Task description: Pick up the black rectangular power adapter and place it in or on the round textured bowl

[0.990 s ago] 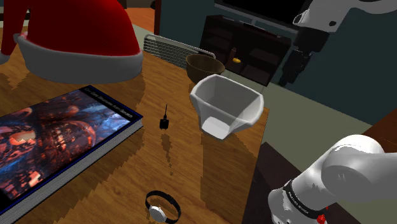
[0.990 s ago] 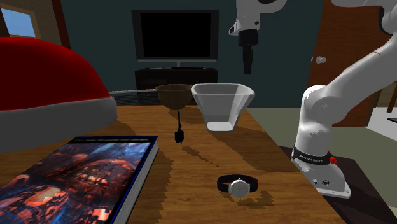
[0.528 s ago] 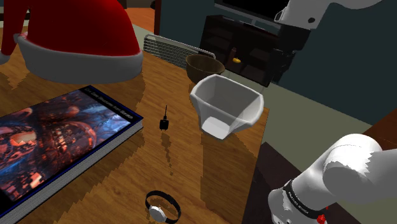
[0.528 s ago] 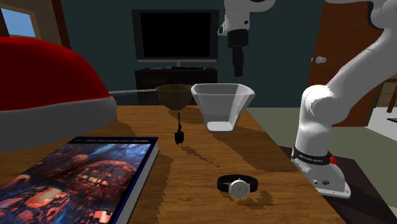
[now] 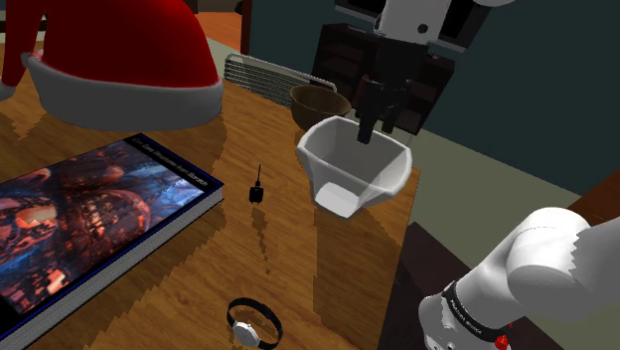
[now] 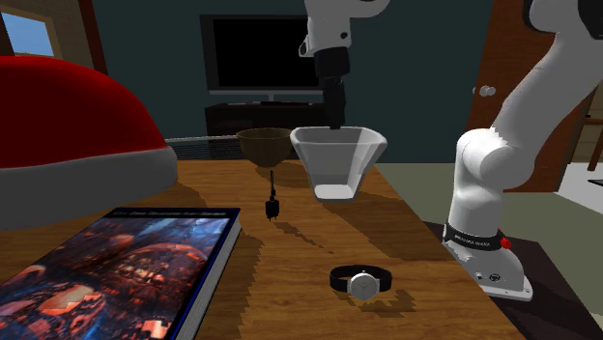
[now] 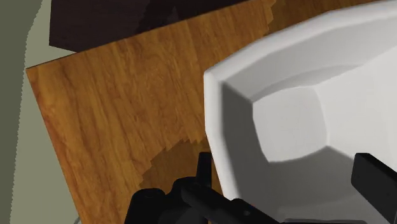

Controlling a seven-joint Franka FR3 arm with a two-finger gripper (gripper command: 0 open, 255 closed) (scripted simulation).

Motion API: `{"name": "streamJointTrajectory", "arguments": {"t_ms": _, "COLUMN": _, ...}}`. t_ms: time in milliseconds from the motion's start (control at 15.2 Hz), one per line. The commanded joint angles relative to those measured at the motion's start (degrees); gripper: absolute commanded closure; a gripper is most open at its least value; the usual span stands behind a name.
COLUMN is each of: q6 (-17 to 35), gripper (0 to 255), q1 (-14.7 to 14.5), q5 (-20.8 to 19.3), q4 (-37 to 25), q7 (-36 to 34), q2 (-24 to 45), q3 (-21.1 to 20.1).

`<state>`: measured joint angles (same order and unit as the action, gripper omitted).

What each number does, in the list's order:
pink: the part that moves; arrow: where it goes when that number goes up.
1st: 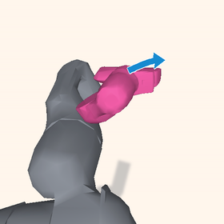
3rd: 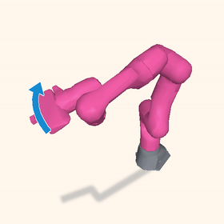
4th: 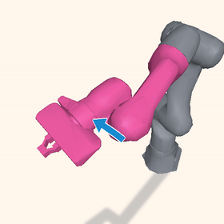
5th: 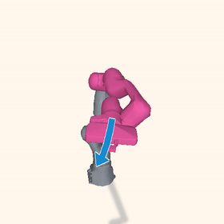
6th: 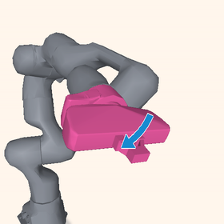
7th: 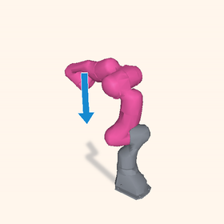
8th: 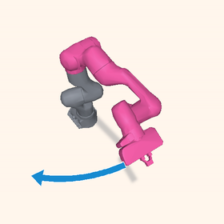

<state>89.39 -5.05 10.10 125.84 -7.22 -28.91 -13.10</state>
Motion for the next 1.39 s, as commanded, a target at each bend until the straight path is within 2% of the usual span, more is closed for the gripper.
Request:
{"name": "streamJointTrajectory", "arguments": {"t_ms": 0, "q6": 1.27, "gripper": 0, "q1": -0.54, "q5": 0.11, "q4": -2.07, "q7": -2.03, "q2": 3.63, "q3": -2.21}}
{"name": "streamJointTrajectory", "arguments": {"t_ms": 198, "q6": 2.32, "gripper": 0, "q1": -2.47, "q5": -0.47, "q4": -6.08, "q7": -5.82, "q2": 9.24, "q3": -4.73}}
{"name": "streamJointTrajectory", "arguments": {"t_ms": 462, "q6": 3.22, "gripper": 0, "q1": -7.27, "q5": -2.55, "q4": -12.34, "q7": -11.30, "q2": 17.54, "q3": -5.77}}
{"name": "streamJointTrajectory", "arguments": {"t_ms": 528, "q6": 3.60, "gripper": 0, "q1": -5.87, "q5": -19.21, "q4": -9.46, "q7": -9.55, "q2": 13.89, "q3": -5.13}}
{"name": "streamJointTrajectory", "arguments": {"t_ms": 792, "q6": 3.34, "gripper": 0, "q1": -7.24, "q5": -16.64, "q4": -12.57, "q7": -12.07, "q2": 18.14, "q3": -6.46}}
{"name": "streamJointTrajectory", "arguments": {"t_ms": 1320, "q6": 2.68, "gripper": 0, "q1": -11.78, "q5": -10.83, "q4": -23.02, "q7": -18.53, "q2": 30.44, "q3": -8.99}}
